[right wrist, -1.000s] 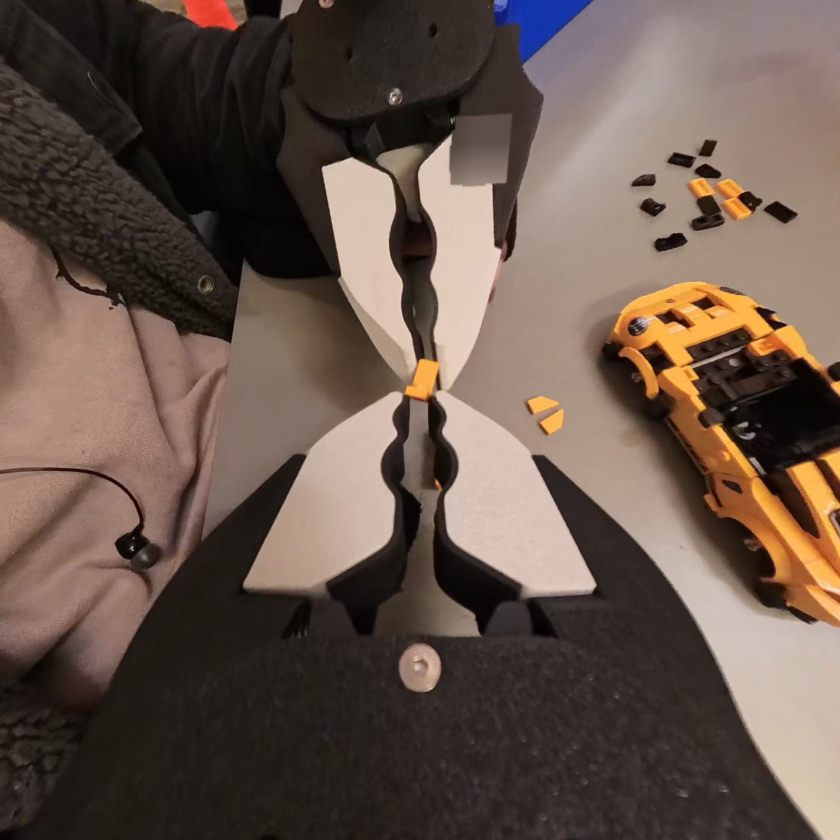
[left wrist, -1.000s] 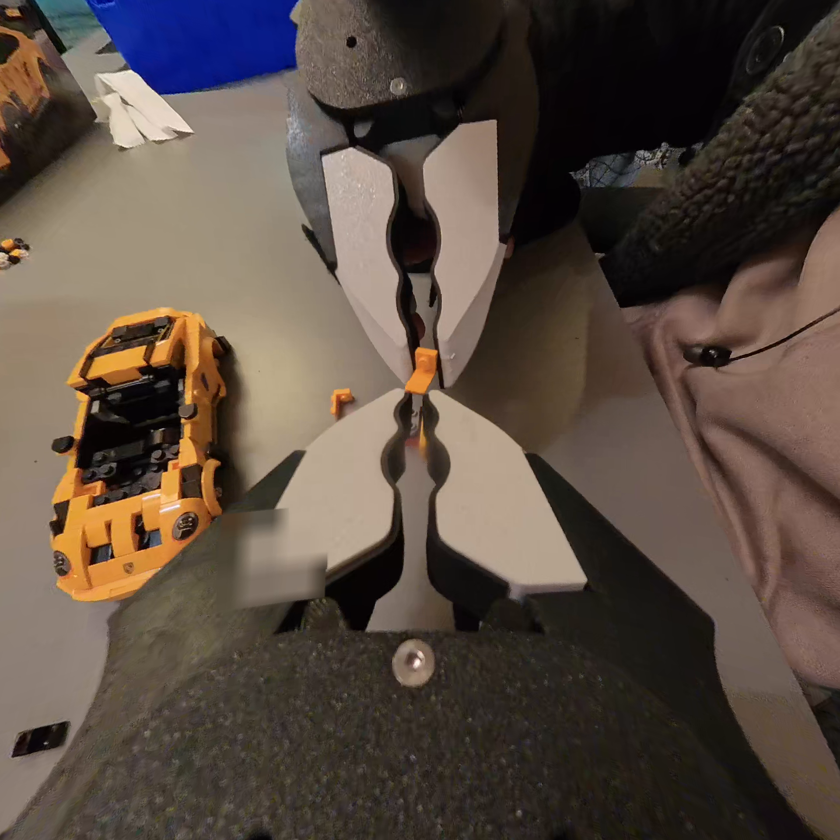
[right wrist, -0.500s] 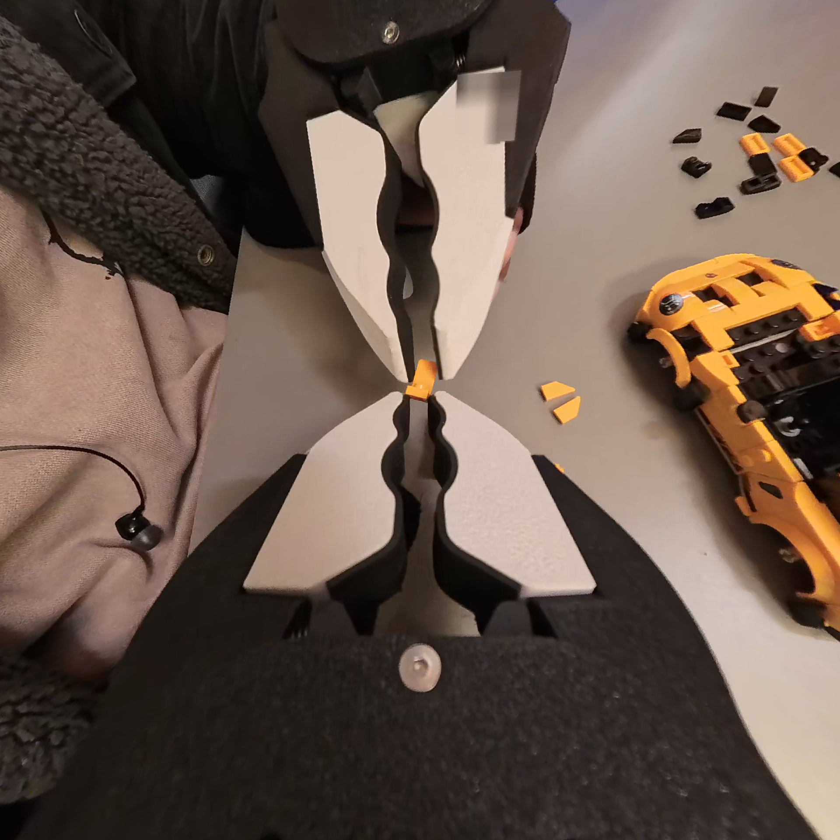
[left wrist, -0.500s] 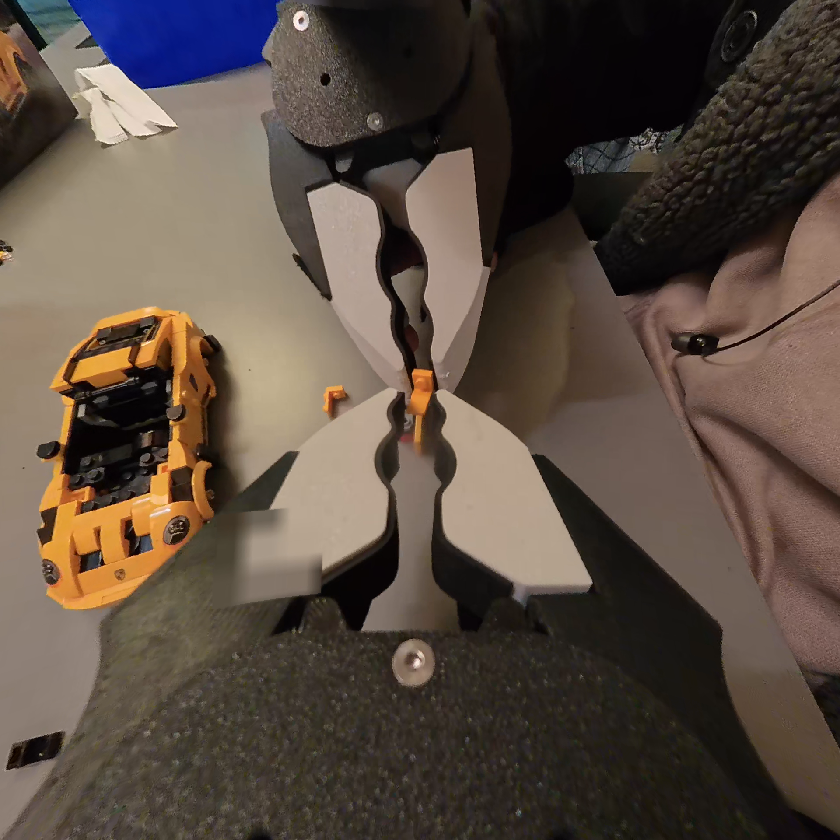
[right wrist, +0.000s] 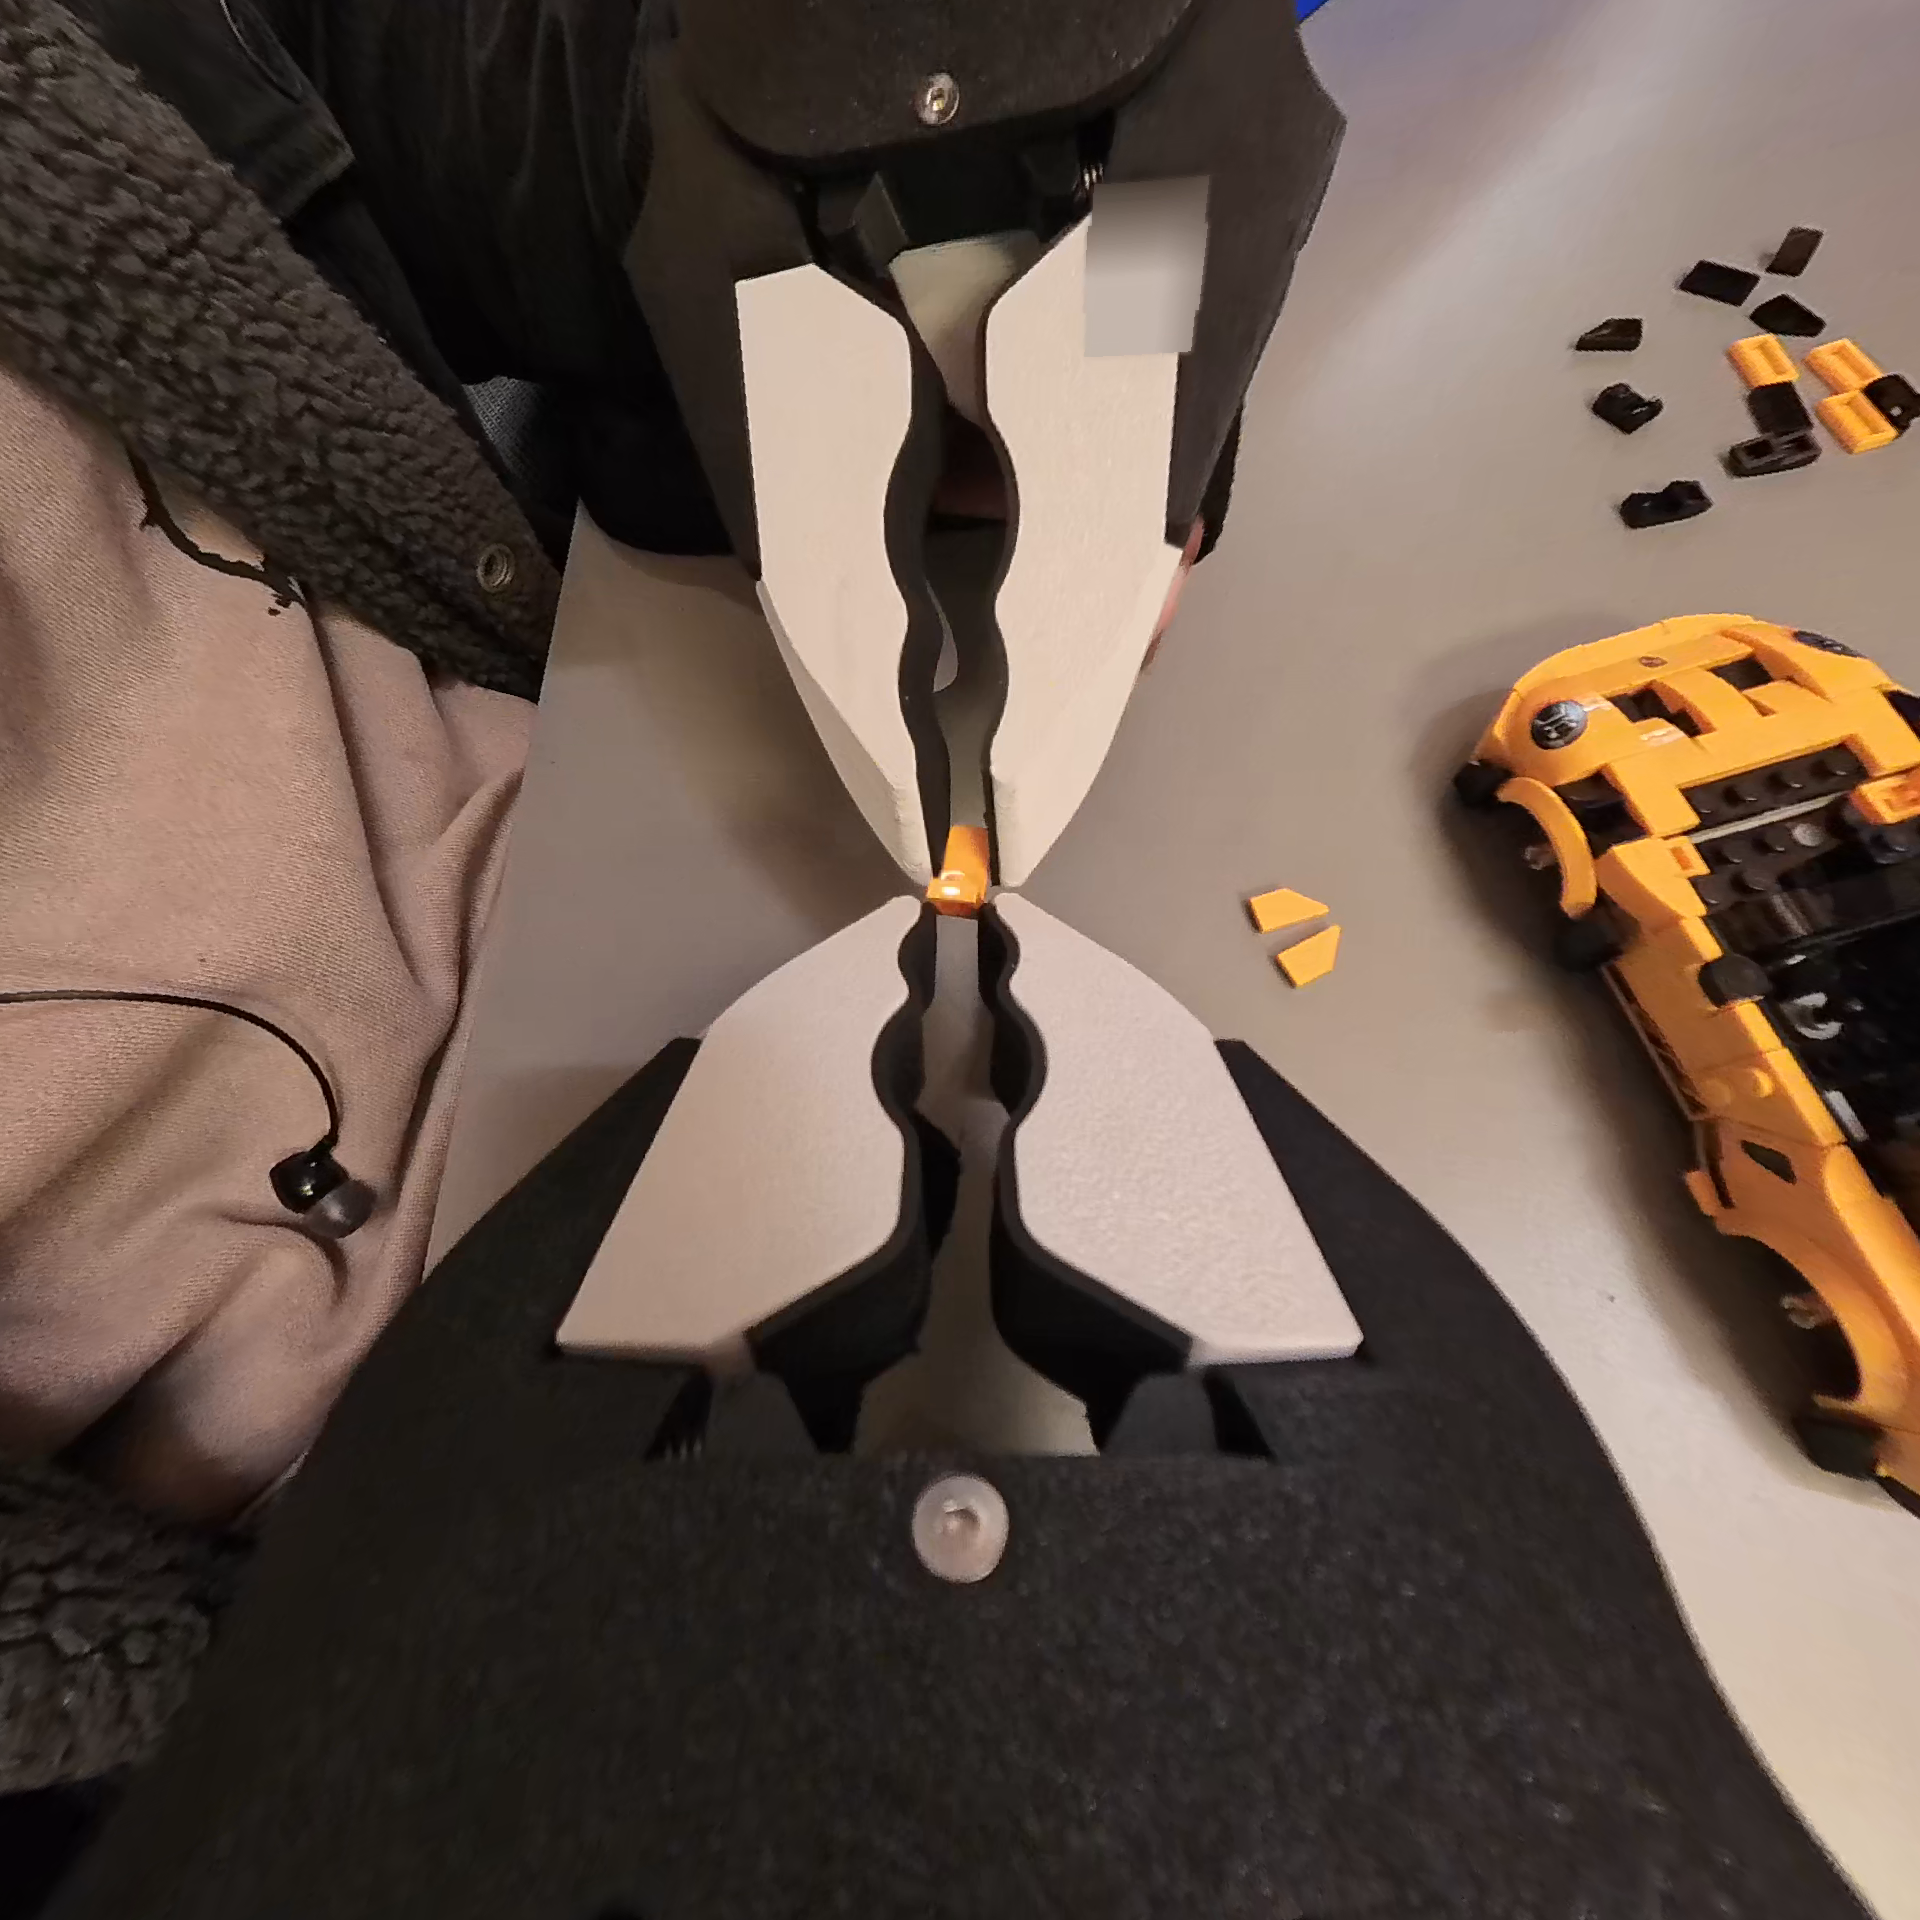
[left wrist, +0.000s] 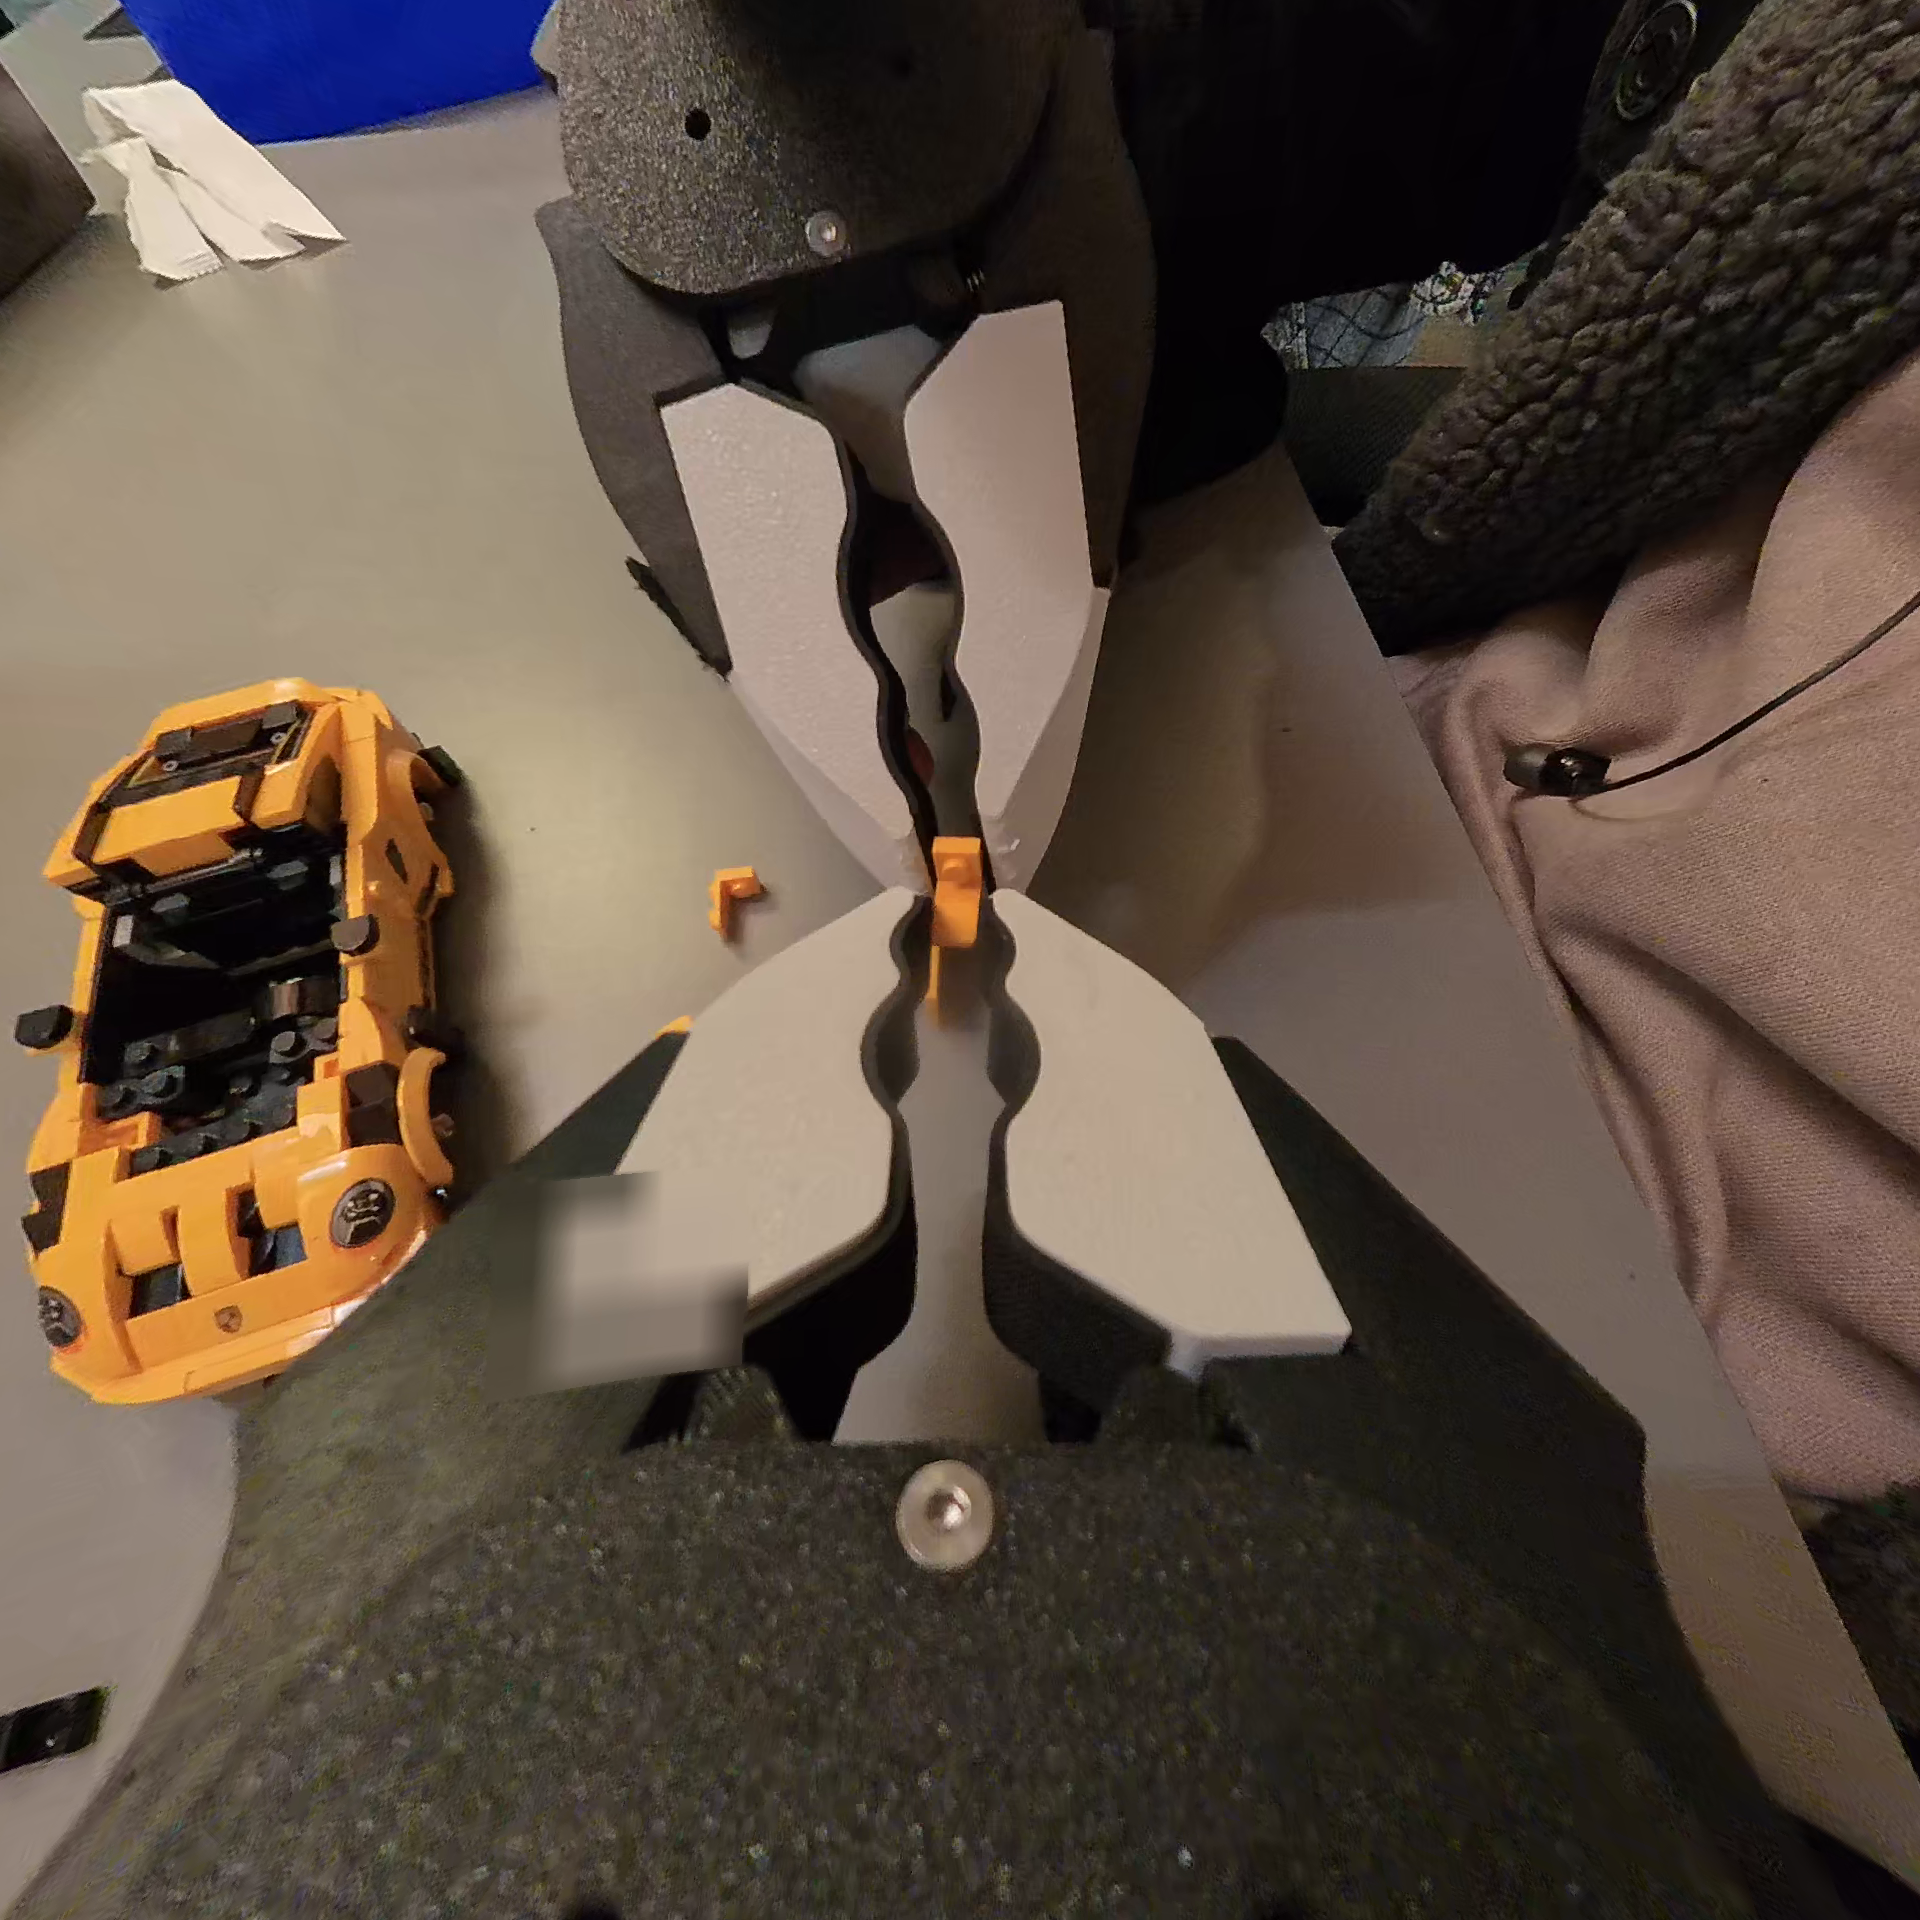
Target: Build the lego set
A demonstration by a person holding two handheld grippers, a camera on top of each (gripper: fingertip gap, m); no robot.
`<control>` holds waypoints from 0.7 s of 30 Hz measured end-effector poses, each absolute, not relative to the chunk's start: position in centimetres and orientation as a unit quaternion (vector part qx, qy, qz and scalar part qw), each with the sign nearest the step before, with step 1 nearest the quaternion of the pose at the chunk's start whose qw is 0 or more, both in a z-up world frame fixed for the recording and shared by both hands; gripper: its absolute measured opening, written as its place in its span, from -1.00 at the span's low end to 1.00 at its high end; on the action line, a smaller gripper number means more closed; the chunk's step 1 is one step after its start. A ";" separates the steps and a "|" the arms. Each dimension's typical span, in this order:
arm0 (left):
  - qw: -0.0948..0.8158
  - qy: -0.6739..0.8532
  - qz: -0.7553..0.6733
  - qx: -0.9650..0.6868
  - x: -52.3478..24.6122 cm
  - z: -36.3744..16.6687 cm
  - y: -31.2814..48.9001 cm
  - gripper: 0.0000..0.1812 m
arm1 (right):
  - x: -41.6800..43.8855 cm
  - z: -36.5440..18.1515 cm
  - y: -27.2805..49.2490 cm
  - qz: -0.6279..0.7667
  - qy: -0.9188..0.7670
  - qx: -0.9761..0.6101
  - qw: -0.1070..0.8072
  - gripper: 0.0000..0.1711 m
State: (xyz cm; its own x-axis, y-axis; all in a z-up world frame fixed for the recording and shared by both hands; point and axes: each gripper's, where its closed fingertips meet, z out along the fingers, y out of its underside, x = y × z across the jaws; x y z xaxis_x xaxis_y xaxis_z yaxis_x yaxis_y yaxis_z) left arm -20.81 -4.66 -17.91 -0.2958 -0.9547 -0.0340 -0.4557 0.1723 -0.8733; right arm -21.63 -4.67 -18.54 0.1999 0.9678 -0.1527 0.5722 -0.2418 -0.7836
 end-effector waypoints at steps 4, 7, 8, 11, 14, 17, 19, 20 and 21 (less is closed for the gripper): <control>0.309 0.698 -0.400 -0.507 -20.8 -17.9 -4.7 -0.91 | -21.6 -18.5 -4.7 0.330 -0.540 -0.714 0.299 -0.92; 0.307 0.699 -0.399 -0.507 -20.9 -18.0 -4.7 -0.91 | -21.7 -18.6 -4.7 0.330 -0.542 -0.713 0.298 -0.92; 0.308 0.699 -0.399 -0.507 -20.9 -18.0 -4.7 -0.91 | -21.7 -18.6 -4.7 0.330 -0.541 -0.713 0.300 -0.92; 0.310 0.697 -0.399 -0.509 -20.8 -17.9 -4.6 -0.92 | -21.6 -18.5 -4.6 0.328 -0.541 -0.713 0.303 -0.92; 0.318 0.693 -0.397 -0.510 -20.8 -17.7 -4.3 -0.92 | -21.6 -18.3 -4.3 0.319 -0.539 -0.713 0.313 -0.92; 0.339 0.678 -0.384 -0.527 -21.0 -17.4 -2.9 -0.91 | -20.4 -18.4 -3.9 0.294 -0.538 -0.727 0.308 -0.77; 0.358 0.657 -0.378 -0.545 -21.2 -17.0 -1.6 -0.91 | -19.1 -19.2 -3.4 0.272 -0.530 -0.747 0.293 -0.73; 0.367 0.646 -0.377 -0.554 -21.2 -16.7 -0.9 -0.91 | -18.6 -19.6 -3.3 0.269 -0.524 -0.756 0.285 -0.73; 0.373 0.637 -0.376 -0.560 -21.3 -16.5 -0.4 -0.91 | -18.3 -20.1 -3.3 0.270 -0.516 -0.766 0.273 -0.73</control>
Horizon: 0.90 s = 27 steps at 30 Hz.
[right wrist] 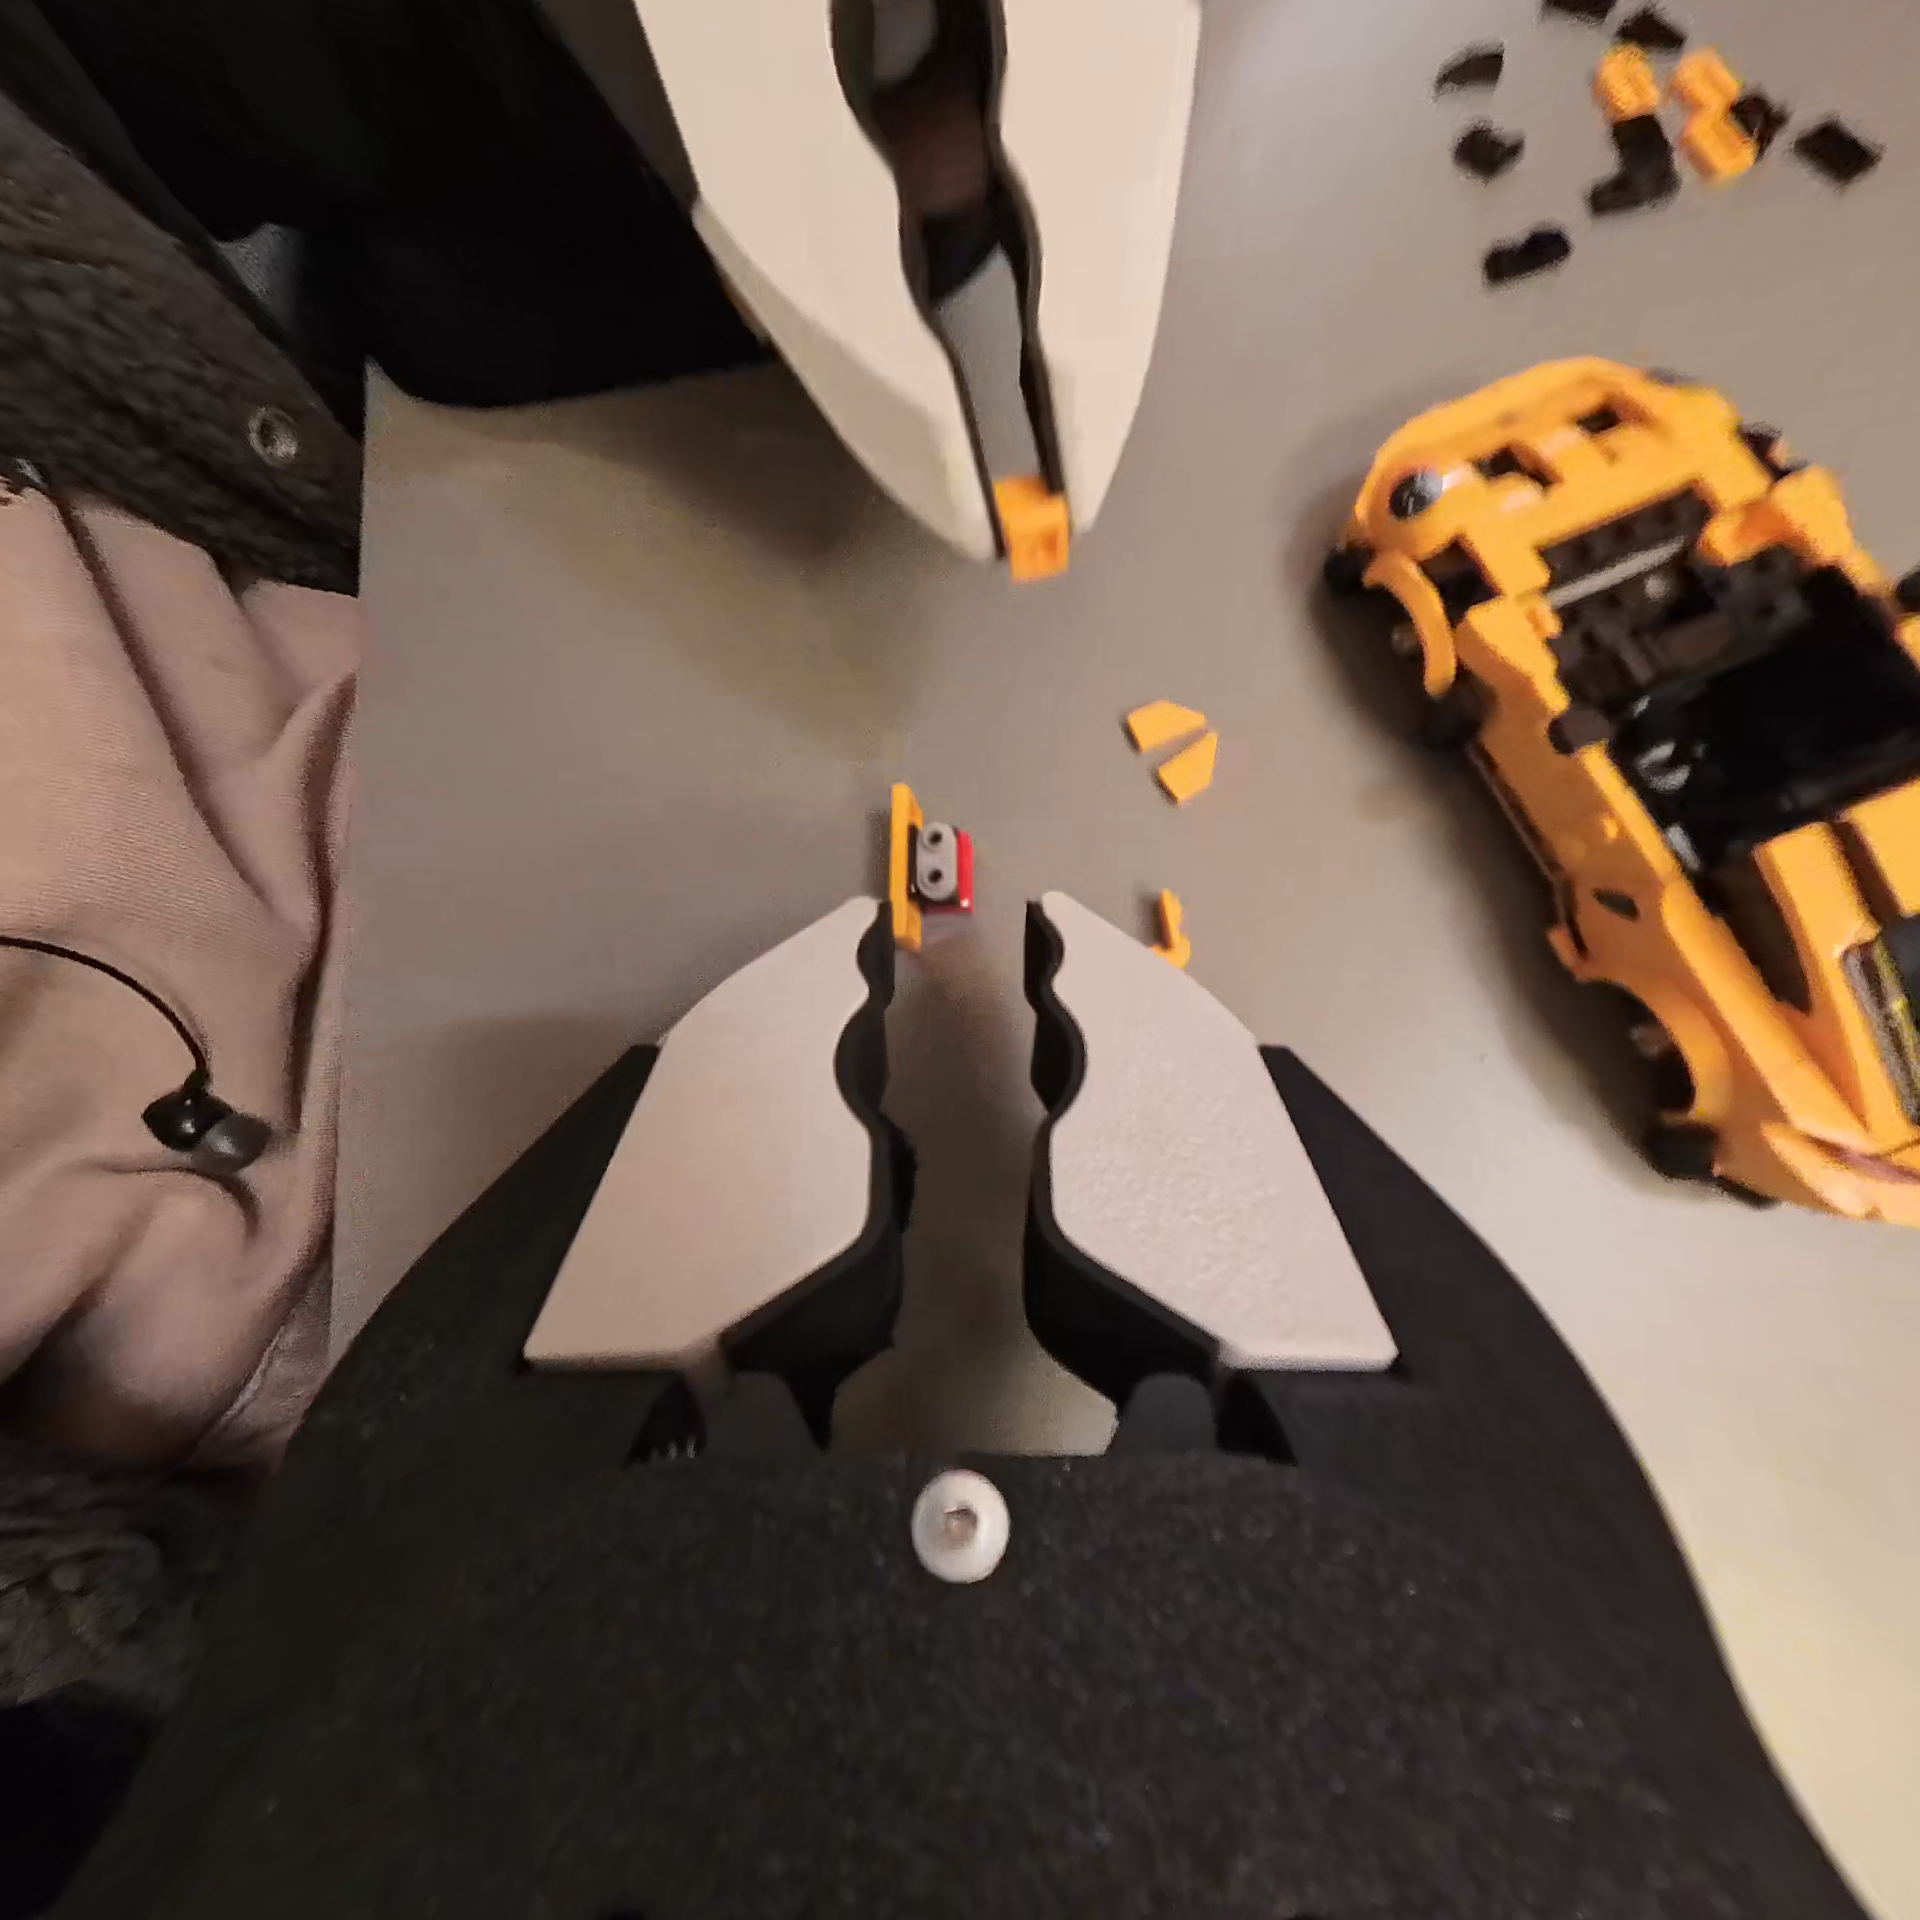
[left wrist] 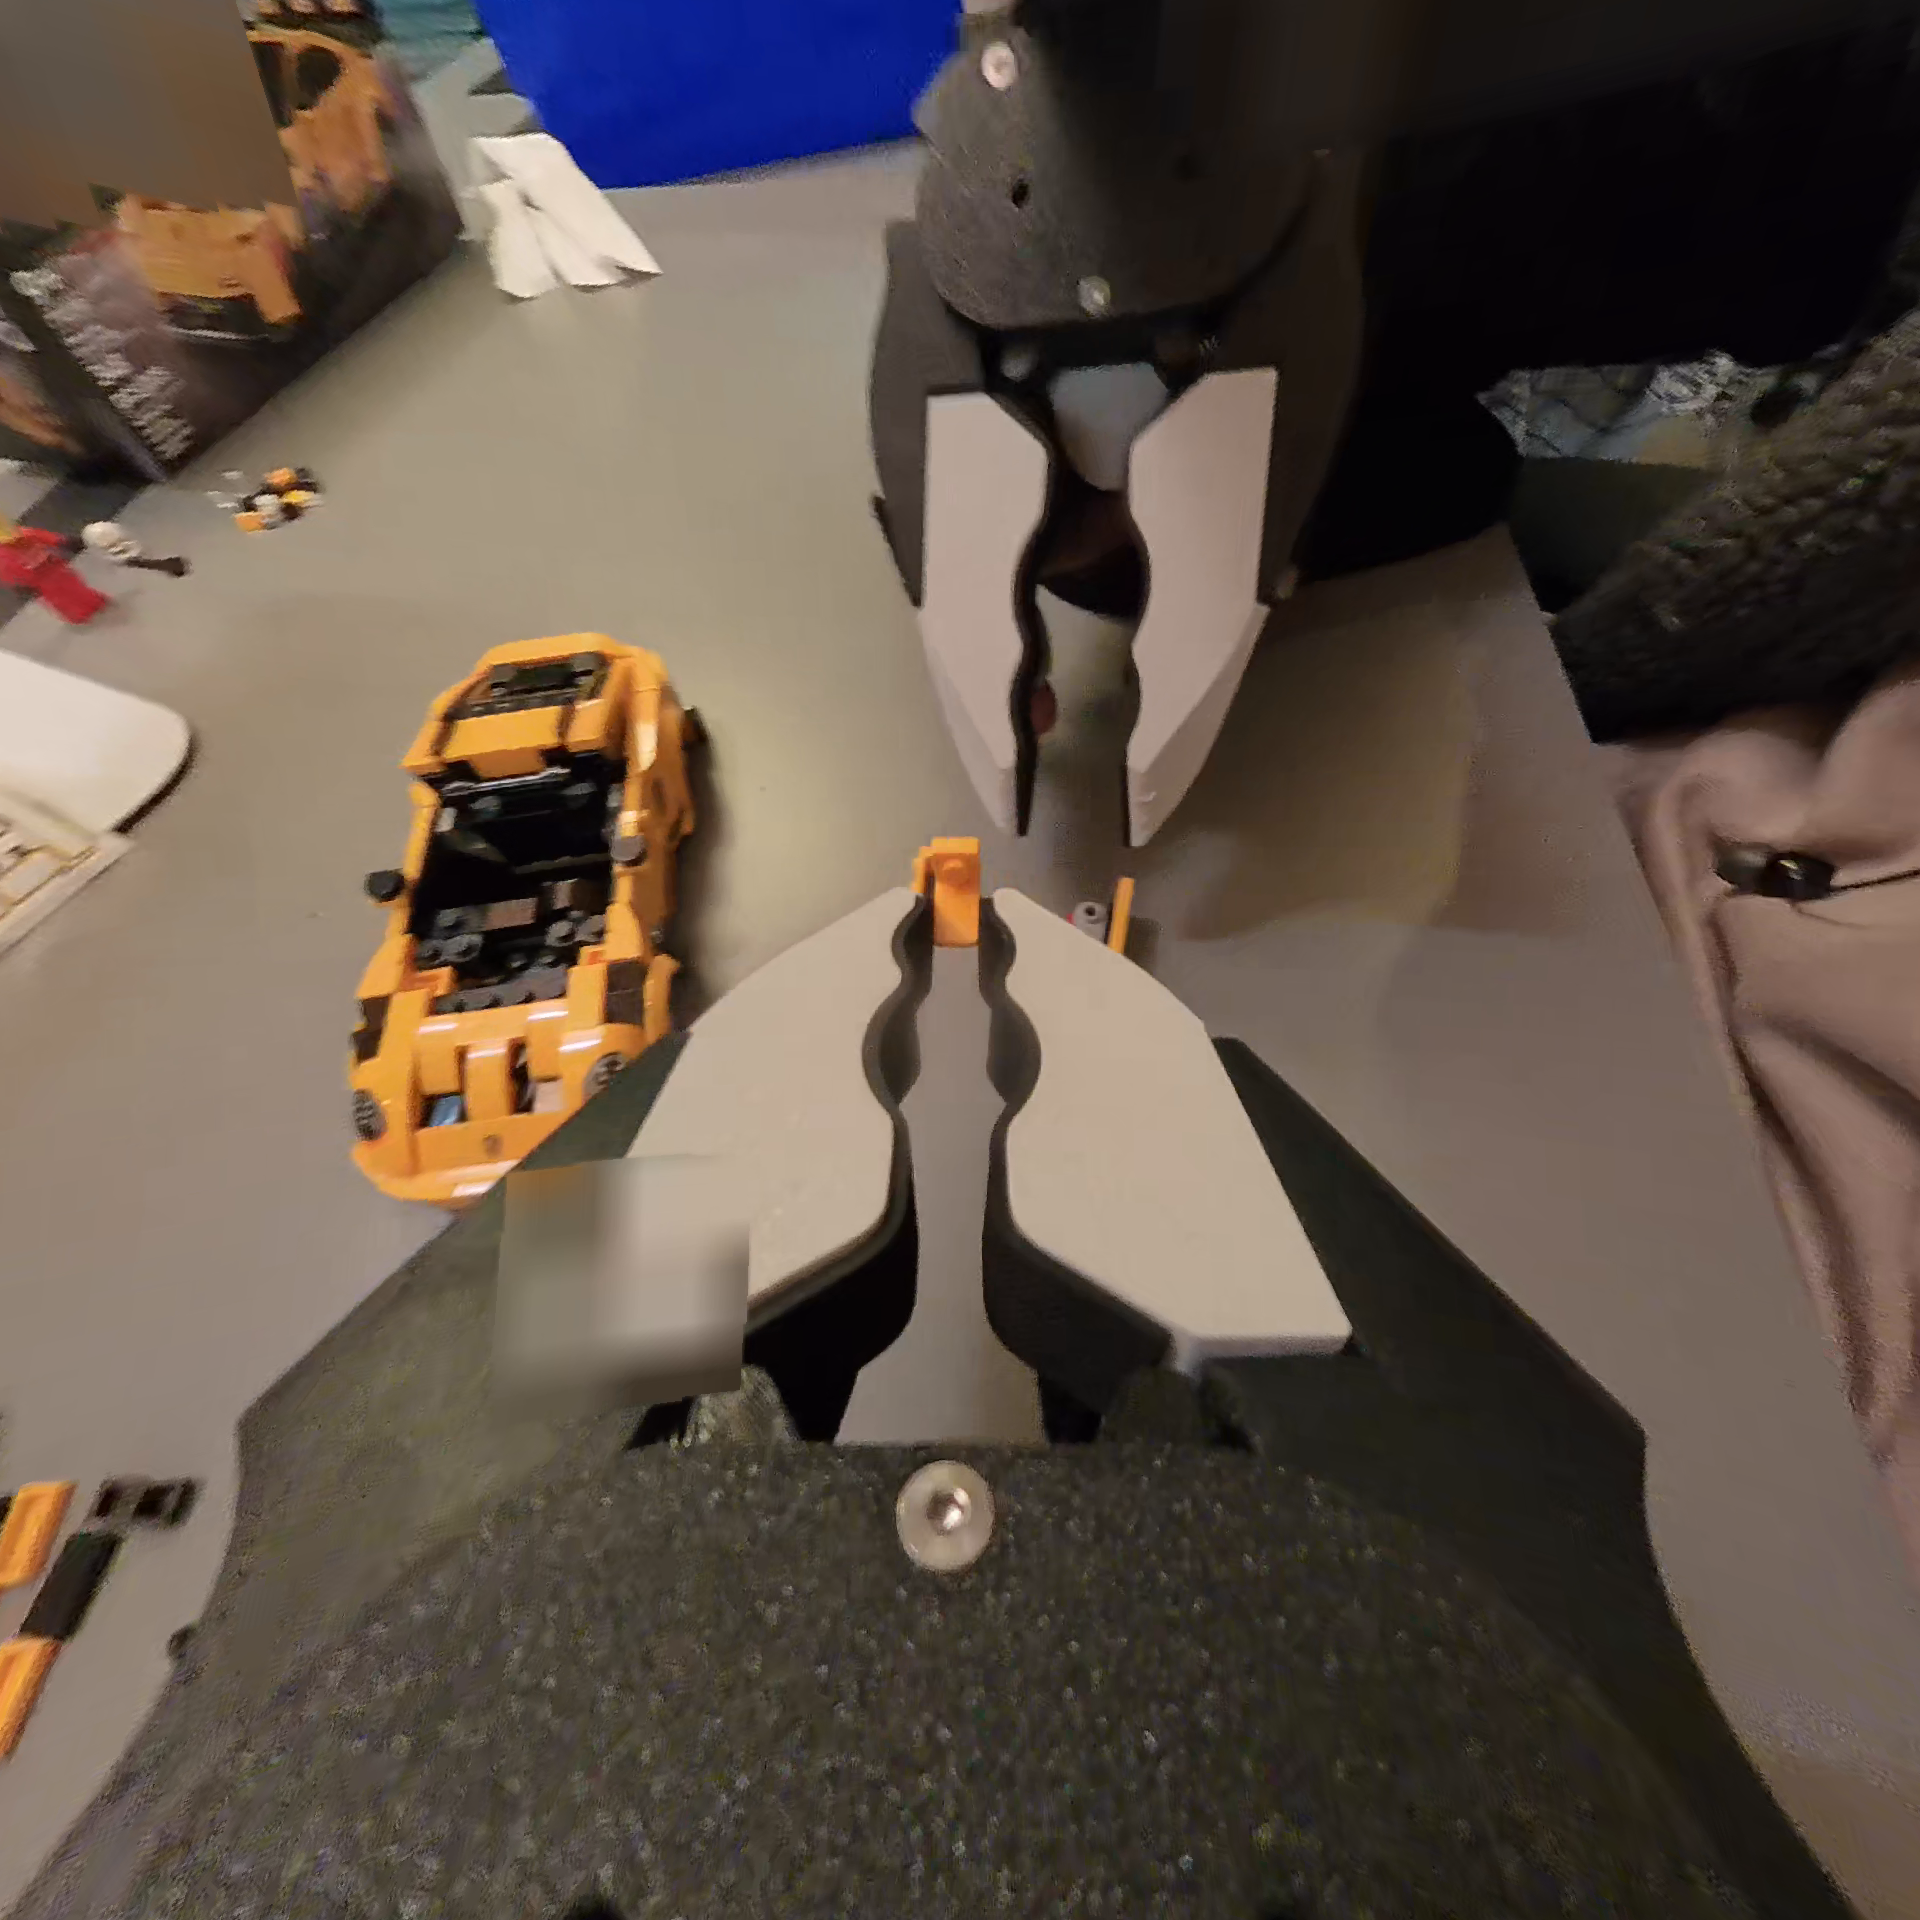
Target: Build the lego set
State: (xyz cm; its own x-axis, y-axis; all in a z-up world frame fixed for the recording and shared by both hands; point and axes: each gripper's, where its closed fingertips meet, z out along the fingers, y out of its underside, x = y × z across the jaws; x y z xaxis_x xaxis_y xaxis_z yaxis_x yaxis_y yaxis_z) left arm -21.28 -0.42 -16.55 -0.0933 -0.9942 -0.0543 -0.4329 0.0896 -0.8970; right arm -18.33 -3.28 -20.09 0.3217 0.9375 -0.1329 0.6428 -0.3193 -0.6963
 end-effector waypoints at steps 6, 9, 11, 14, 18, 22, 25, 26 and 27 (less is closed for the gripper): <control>0.382 0.629 -0.362 -0.573 -21.4 -16.8 0.3 -0.91 | -19.1 -21.2 -3.9 0.278 -0.521 -0.774 0.228 -0.68; 0.379 0.633 -0.354 -0.575 -21.4 -17.0 0.3 -0.91 | -19.7 -22.0 -3.6 0.242 -0.539 -0.773 0.231 -0.80; 0.374 0.633 -0.352 -0.579 -21.4 -17.2 0.4 -0.91 | -20.0 -22.1 -3.6 0.188 -0.584 -0.745 0.263 -0.83; 0.351 0.637 -0.356 -0.587 -21.6 -17.8 0.1 -0.92 | -19.8 -22.0 -3.4 0.058 -0.646 -0.686 0.330 -0.84; 0.326 0.656 -0.343 -0.587 -21.6 -18.7 -0.7 -0.92 | -19.5 -21.9 -3.7 -0.110 -0.717 -0.560 0.401 -0.84; 0.317 0.668 -0.336 -0.584 -21.6 -19.1 -1.1 -0.91 | -19.4 -21.7 -4.6 -0.082 -0.711 -0.572 0.400 -0.75; 0.314 0.672 -0.333 -0.583 -21.6 -19.3 -1.2 -0.91 | -19.5 -21.3 -5.7 -0.006 -0.695 -0.610 0.381 -0.66; 0.314 0.672 -0.332 -0.582 -21.6 -19.3 -1.3 -0.91 | -19.5 -21.1 -5.9 0.020 -0.686 -0.624 0.373 -0.65; 0.312 0.673 -0.333 -0.582 -21.6 -19.3 -1.3 -0.91 | -19.4 -20.8 -5.9 0.041 -0.674 -0.636 0.372 -0.65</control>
State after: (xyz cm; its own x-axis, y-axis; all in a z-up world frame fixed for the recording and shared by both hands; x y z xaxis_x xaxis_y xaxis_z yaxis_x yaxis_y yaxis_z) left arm -21.59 -1.33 -19.30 -0.1284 -0.9912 -0.0331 -0.5761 0.1017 -0.8110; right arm -19.45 -5.87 -20.84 0.0874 0.8889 0.4498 0.8274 0.1867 -0.5296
